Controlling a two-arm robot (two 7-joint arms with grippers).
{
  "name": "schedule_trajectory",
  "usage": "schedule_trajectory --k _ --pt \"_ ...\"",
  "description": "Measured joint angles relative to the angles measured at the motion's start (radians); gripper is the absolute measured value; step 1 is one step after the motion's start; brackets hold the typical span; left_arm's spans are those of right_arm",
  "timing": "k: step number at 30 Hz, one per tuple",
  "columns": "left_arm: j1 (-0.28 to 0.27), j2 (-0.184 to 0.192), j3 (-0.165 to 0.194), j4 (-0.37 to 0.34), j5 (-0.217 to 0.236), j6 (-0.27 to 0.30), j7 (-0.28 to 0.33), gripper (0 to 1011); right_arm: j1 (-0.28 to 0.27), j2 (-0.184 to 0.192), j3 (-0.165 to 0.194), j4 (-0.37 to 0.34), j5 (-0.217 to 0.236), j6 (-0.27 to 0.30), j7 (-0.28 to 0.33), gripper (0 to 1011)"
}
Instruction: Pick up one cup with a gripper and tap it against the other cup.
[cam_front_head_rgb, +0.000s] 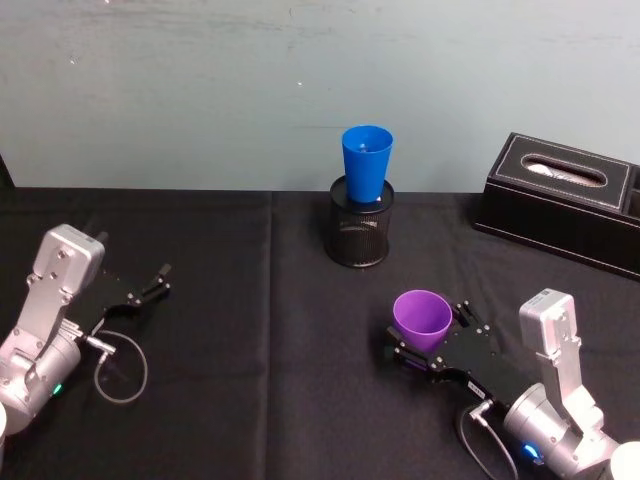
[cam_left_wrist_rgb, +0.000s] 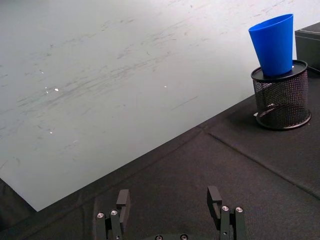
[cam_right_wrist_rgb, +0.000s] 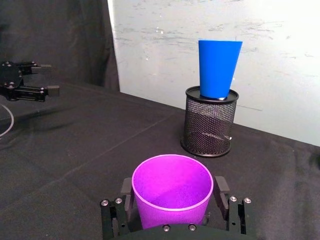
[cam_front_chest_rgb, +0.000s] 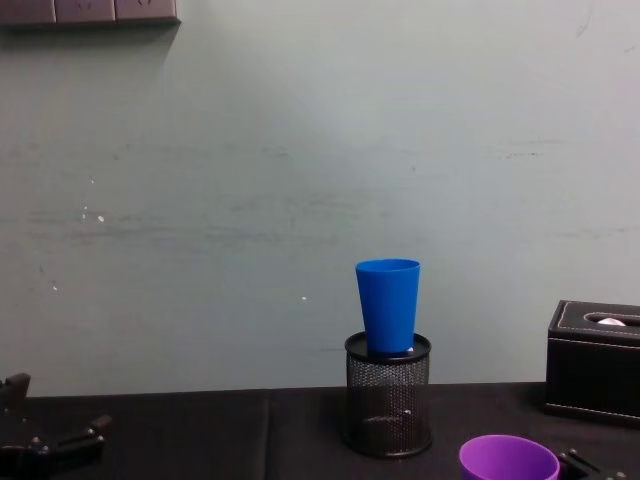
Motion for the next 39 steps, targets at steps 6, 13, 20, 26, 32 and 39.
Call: schedule_trajectory --k 6,13,20,26,32,39 --pt "0.0 0.0 0.0 0.0 0.0 0.0 0.0 1011 -0.001 0.0 0.0 0.0 0.0 0.0 0.0 1003" --pt "0.0 0.0 0.0 0.0 0.0 0.0 0.0 1012 -0.001 0.0 0.0 -0.001 0.0 0.0 0.0 1003" --pt "0.0 0.0 0.0 0.0 0.0 0.0 0.0 1011 -0.002 0.001 0.001 -0.002 0.0 0.0 0.0 915" --pt "0.0 0.0 0.0 0.0 0.0 0.0 0.0 1012 -0.002 0.001 0.001 -0.002 0.0 0.0 0.0 783" --pt "0.0 0.0 0.0 0.0 0.0 0.0 0.0 1011 -0.003 0.001 0.001 -0.002 0.001 0.0 0.0 744" --pt "0.0 0.0 0.0 0.0 0.0 0.0 0.0 1011 -0.003 0.001 0.001 -0.002 0.001 0.0 -0.001 733"
